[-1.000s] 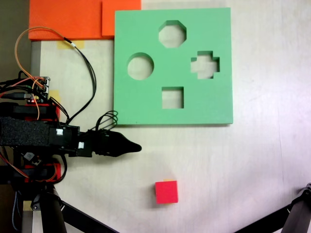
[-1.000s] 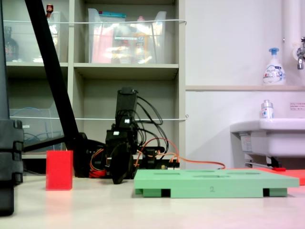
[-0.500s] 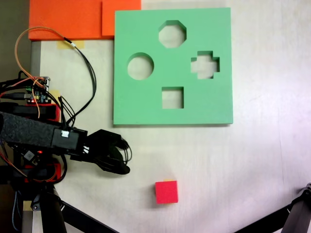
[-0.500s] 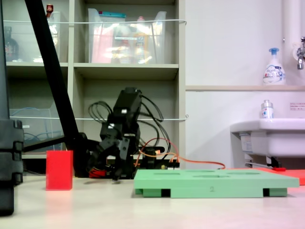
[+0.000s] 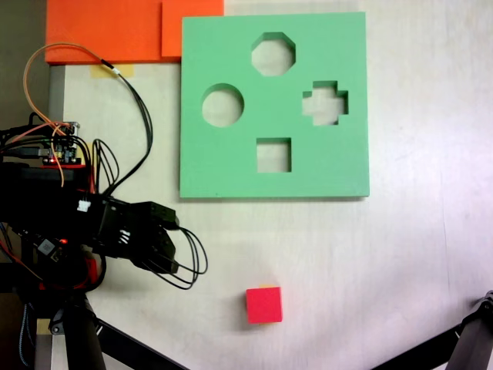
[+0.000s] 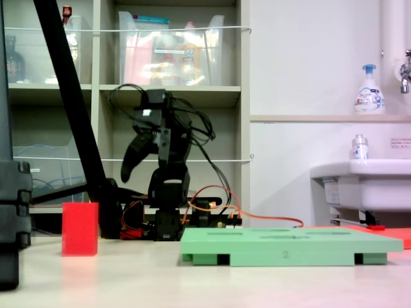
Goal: Put the square block into the corresponding hole
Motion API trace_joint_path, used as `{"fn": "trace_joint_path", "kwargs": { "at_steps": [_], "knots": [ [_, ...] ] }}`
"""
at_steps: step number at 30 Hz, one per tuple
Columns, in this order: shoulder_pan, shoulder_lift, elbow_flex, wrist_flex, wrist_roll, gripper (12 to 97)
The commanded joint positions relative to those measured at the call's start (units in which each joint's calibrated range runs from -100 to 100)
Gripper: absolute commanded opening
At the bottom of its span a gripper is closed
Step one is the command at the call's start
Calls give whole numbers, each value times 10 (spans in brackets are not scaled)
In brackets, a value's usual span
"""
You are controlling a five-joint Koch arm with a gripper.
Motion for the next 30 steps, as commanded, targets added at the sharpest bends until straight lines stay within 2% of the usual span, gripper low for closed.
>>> {"fn": "trace_joint_path", "kwargs": {
  "at_steps": [1,8,19,20,21,30],
  "knots": [
    [-2,86,95,-38,-11,616],
    [-24,322,212,-64,-23,845],
    [-52,650,392,-63,-44,852],
    [-52,675,400,-61,-44,873],
    [-52,696,409,-61,-44,898],
    [-49,815,451,-31,-45,898]
  ]
}}
